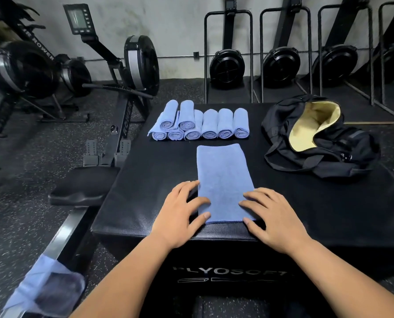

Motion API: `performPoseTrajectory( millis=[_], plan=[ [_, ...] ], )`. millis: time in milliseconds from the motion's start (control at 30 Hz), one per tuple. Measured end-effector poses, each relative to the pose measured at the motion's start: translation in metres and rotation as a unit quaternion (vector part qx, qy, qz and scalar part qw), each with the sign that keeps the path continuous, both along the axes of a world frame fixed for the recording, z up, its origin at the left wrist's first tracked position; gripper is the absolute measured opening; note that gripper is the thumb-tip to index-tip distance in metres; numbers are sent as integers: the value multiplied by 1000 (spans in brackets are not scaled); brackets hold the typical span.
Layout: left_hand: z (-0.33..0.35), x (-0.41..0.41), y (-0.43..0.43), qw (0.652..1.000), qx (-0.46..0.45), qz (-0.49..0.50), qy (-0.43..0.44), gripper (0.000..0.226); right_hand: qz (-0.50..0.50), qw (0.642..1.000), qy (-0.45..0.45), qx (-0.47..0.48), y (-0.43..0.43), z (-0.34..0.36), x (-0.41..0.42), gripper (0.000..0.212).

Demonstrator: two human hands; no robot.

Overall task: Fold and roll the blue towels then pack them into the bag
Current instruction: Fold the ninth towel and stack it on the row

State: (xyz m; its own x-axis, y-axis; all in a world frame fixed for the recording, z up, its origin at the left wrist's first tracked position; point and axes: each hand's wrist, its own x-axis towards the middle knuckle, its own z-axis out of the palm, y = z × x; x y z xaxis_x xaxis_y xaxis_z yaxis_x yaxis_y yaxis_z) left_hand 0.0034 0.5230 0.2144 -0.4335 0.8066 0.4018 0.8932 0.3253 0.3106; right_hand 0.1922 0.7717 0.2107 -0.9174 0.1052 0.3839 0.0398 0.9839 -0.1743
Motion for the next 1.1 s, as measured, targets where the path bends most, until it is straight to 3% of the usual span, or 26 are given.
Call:
performPoseTrajectory(
  millis=[667,1100],
  plan=[
    [6,8,1,1000,-11,-11,2,50,-48,991,48,-117,7,-6,0,20],
    [3,14,-1,998,0,-41,42,22,-62,986,49,-143,11,-9,-2,20]
  ],
)
